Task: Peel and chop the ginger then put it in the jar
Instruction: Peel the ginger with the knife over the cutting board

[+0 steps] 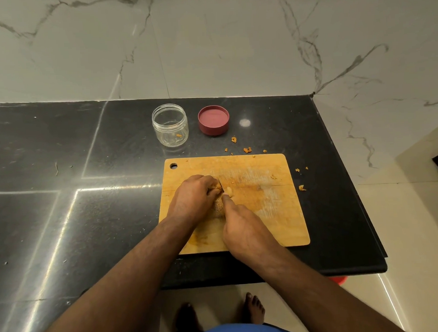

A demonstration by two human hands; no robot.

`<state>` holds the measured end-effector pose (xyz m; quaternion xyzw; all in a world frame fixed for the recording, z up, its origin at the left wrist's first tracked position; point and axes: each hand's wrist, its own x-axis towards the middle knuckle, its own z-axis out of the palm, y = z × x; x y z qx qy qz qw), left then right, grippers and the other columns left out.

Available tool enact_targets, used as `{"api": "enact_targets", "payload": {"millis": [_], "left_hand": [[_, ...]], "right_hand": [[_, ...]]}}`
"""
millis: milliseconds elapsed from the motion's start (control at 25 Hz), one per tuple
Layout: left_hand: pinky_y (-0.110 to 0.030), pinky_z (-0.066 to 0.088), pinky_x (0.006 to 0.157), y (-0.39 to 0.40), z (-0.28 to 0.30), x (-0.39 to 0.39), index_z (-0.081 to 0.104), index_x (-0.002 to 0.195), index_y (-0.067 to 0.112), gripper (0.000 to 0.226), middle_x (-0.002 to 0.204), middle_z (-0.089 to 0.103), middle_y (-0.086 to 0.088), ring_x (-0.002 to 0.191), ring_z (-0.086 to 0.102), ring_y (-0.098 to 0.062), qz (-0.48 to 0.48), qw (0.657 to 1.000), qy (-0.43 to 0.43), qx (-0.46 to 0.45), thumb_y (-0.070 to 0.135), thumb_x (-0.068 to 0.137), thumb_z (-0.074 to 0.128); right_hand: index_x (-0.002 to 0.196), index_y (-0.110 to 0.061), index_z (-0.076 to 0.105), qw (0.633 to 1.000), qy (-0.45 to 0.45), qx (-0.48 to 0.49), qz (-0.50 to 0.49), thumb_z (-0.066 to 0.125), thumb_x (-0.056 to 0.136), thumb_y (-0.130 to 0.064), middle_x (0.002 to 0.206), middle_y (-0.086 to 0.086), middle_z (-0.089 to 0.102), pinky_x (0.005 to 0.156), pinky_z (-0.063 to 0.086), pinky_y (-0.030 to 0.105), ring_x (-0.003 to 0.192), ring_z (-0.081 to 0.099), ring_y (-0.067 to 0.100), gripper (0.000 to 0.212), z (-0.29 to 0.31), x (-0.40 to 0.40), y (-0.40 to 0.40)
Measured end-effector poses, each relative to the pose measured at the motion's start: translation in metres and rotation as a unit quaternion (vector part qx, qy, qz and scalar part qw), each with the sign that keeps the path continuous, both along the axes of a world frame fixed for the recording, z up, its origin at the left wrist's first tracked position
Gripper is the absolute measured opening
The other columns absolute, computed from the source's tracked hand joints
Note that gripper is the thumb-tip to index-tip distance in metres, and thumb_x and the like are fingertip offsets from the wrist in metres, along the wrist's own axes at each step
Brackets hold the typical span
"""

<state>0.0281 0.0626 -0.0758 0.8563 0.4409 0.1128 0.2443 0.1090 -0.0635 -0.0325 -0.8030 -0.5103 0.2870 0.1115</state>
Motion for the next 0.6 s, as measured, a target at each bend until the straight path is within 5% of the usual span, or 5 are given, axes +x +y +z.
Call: {"api": "enact_targets", "payload": {"millis": [400,600], "left_hand": [[-0.032,0.051,0.089,0.000,-0.001,-0.001,0.066,0.126,0.019,0.033,0.121,0.067,-0.001,0.107,0.060,-0.017,0.009,1.000,0.000,-0.001,0.031,0.095,0.064],[-0.031,0.048,0.096,-0.001,-0.002,-0.003,0.059,0.136,0.020,0.040,0.130,0.063,0.000,0.116,0.057,-0.018,0.010,1.000,-0.007,-0.015,0.030,0.097,0.061]], "right_hand": [[0.157,-0.030,0.011,0.999,0.032,0.016,-0.019,0.036,0.101,-0.015,0.127,0.002,0.052,0.085,0.047,0.030,0.104,0.054,0.016,0.063,-0.003,0.000,-0.046],[0.151,-0.037,0.031,0.981,0.151,0.080,-0.096,0.040,0.103,-0.020,0.098,-0.010,0.058,0.062,0.047,0.029,0.077,0.059,0.012,0.052,0.010,0.019,-0.055]]}}
